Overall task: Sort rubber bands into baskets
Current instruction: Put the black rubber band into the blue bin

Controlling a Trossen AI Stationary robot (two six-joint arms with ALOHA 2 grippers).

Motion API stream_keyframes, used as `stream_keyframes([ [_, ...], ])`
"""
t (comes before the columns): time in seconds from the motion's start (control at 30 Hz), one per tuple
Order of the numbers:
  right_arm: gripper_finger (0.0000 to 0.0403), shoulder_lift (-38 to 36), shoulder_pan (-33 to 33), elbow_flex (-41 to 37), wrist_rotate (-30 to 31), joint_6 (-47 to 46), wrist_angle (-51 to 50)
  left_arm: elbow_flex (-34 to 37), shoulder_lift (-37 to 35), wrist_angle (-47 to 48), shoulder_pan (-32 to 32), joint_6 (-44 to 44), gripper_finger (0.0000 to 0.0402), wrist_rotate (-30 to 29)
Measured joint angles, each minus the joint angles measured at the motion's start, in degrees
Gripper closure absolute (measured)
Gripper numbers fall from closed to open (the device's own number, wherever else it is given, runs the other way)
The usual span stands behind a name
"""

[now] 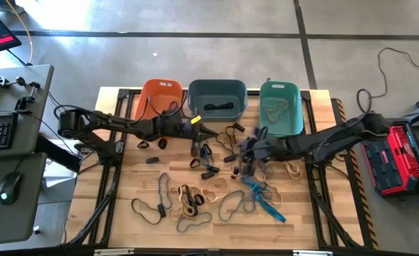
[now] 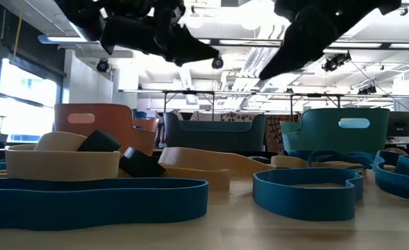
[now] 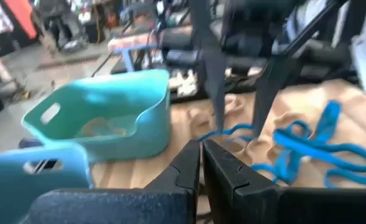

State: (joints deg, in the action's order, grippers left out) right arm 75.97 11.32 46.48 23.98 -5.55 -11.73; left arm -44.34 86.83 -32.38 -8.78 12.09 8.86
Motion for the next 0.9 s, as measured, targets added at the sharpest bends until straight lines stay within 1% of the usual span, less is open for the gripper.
stream_keyframes([
  [0.2,0.0258,9.4,1.2,7.4,-0.7,0.8,-7.7,3.3,-4.1,-1.8,1.1,-0.9,0.0392,0.0],
  [0.37,0.0258,15.7,1.0,11.3,-3.4,3.1,-9.9,7.4,-10.4,-2.1,2.2,-1.1,0.0392,-0.4],
  [0.47,0.0258,19.0,0.7,12.5,-3.8,5.4,-10.8,10.0,-14.3,-1.8,2.7,-1.5,0.0392,-0.5],
  [0.67,0.0258,24.1,-1.5,13.8,-4.7,6.2,-12.2,15.0,-20.9,-1.5,3.3,-2.6,0.0392,-0.6],
  [0.9,0.0258,27.8,-4.3,13.8,-5.8,10.2,-12.7,19.5,-25.0,-1.8,3.3,-4.9,0.0392,-0.6],
])
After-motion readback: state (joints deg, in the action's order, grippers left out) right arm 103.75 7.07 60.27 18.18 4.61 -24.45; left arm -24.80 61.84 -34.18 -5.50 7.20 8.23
